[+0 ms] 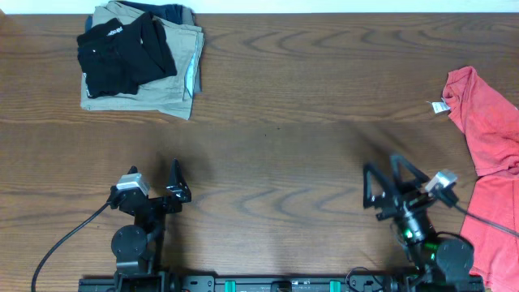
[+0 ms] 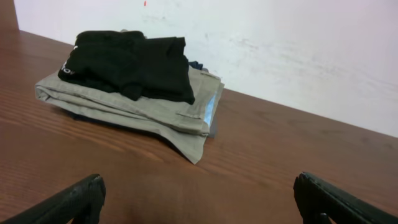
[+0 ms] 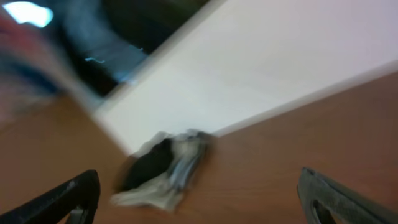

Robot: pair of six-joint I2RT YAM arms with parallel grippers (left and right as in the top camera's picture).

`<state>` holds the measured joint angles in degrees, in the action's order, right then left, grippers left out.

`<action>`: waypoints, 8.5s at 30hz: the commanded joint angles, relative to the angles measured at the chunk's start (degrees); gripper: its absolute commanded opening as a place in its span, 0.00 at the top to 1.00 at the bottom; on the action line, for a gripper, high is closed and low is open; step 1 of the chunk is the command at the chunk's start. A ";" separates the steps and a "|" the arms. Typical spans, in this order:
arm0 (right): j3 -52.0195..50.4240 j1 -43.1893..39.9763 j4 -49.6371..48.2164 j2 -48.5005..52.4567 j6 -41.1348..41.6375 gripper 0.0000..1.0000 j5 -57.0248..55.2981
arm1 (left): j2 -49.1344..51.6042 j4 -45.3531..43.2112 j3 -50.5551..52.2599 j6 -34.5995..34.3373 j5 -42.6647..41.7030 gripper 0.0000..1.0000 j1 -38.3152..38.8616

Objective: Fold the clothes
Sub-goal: 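Reach the right gripper to the orange T-shirt at the right edge and grasp it, then drag the orange T-shirt with the right gripper to the table center and release, then grasp the left end of the T-shirt with the left gripper, right gripper grasping right end, then pull the T-shirt ends apart with both grippers to stretch it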

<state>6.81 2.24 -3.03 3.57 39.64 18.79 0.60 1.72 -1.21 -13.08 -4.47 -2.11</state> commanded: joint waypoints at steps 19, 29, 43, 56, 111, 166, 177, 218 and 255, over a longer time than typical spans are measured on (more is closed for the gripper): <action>68.46 -21.38 54.62 78.99 -30.14 0.01 -33.62 | -0.37 1.92 0.98 0.76 -0.61 0.02 0.02; 70.18 -26.84 55.30 96.04 -38.53 0.01 -33.64 | -0.37 1.92 0.98 0.76 -0.61 0.02 0.02; 70.18 -34.25 51.34 106.79 -43.65 0.03 -35.93 | -0.33 1.92 0.98 0.74 -0.61 0.02 0.02; 70.16 -35.23 47.47 111.84 -43.63 0.31 -35.74 | 0.07 1.92 0.98 0.76 -0.59 0.02 0.02; 97.83 37.64 54.03 89.05 -29.24 0.99 -0.44 | 0.07 1.92 0.98 0.76 -0.61 0.02 0.02; 56.52 -19.74 77.40 83.93 -4.98 0.01 -8.26 | 0.07 0.66 0.92 -20.31 -31.80 0.02 0.04; 50.40 -19.74 71.73 83.93 -5.03 0.01 -7.41 | 1.11 0.83 0.35 -29.79 -47.39 0.02 0.09; 50.40 -18.29 69.75 83.93 -15.15 0.01 -3.32 | 87.93 28.22 -53.02 -25.46 0.61 0.02 27.91; 50.40 -18.29 68.91 83.93 -16.57 0.01 -3.30 | 91.89 29.57 -51.76 -22.56 -3.02 0.55 29.20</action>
<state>57.17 -16.38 65.73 87.79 23.81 15.05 91.83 30.76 -53.71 -36.03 -7.33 27.07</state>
